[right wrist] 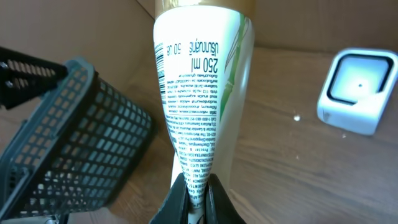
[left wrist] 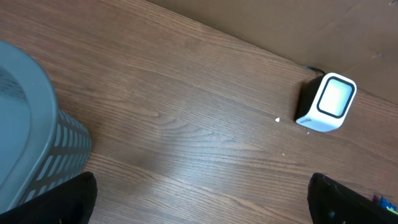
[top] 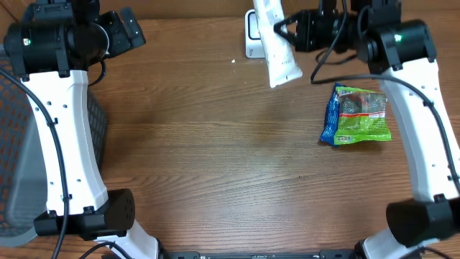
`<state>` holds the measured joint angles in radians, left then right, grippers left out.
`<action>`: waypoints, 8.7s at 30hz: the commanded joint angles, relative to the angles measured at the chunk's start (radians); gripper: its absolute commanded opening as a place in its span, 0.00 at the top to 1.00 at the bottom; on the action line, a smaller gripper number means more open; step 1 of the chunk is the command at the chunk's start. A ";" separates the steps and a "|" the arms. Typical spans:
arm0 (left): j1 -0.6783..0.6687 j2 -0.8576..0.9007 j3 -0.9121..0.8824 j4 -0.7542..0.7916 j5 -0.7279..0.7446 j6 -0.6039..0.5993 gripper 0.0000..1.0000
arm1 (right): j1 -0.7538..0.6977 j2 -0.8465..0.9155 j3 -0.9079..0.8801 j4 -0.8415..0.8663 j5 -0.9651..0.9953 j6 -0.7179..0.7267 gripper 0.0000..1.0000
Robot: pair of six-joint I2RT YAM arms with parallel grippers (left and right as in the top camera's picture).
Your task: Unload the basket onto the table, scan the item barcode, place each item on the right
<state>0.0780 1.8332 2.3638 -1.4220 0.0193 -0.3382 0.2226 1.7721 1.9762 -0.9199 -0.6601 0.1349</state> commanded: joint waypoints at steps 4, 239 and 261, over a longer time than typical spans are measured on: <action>-0.013 -0.002 0.021 0.001 0.000 -0.006 0.00 | -0.005 -0.274 -0.366 0.246 -0.023 0.026 0.96; -0.013 -0.002 0.021 0.001 0.000 -0.006 0.00 | -0.480 -0.971 -0.632 0.031 0.235 -0.143 0.00; -0.013 -0.002 0.021 0.001 0.000 -0.006 0.00 | -0.126 -1.769 -1.957 1.004 0.524 -0.142 0.00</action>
<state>0.0780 1.8332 2.3653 -1.4223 0.0196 -0.3386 0.0921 0.0292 0.0502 0.0639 -0.1753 -0.0044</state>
